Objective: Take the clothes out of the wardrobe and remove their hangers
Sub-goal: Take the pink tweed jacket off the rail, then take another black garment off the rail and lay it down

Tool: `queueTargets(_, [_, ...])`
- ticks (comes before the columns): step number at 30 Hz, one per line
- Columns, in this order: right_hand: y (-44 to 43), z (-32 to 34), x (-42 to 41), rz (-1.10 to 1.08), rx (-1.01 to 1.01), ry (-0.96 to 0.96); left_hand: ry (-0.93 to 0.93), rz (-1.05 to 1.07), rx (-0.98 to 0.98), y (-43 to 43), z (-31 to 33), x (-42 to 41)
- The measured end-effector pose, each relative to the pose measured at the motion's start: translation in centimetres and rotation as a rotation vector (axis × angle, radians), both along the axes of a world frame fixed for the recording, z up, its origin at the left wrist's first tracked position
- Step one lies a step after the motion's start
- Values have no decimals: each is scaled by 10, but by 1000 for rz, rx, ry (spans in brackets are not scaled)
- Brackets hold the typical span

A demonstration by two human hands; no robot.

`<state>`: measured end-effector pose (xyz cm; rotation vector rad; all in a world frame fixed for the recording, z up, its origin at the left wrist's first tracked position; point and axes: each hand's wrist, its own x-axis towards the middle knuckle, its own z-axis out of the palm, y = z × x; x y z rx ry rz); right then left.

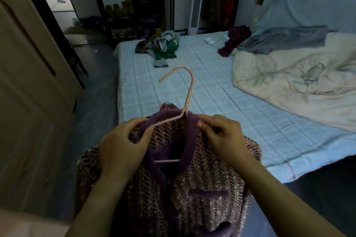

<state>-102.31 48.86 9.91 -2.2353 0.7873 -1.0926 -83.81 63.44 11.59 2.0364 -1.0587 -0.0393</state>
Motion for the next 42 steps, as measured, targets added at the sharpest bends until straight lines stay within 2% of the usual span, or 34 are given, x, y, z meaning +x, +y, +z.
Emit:
queueTargets(4, [-78,-24,50,2,35,206,-31,-42,95,-76,-29,59])
queueTargets(6, [-111,-46,71,-35,65,382,-88,-38,233,-105,-53,84])
queueTargets(8, [-127,-70,83,-46,97,530,-112,-34,396,-121,-77,98])
queueTargets(11, [-119,-103,85,65,68,628,-132,-86,542,-123,-111,95])
queueTargets(17, [-84,-135,63,337,97,761,119,0,595,-73,-143,24])
queueTargets(22, [-72,-129,72,653,27,807,322,288,483,-36,-145,-35])
queueTargets(26, [-51,-129,97,861,-100,771,280,481,490,0,-142,-51])
queueTargets(30, [10,-117,123,1073,-210,726,280,728,508,60,-117,-66])
queueTargets(37, [180,-70,163,1405,-304,493,199,1146,498,212,-76,-94])
queueTargets(42, [335,-8,207,1538,-299,227,-8,1342,455,351,-20,-80])
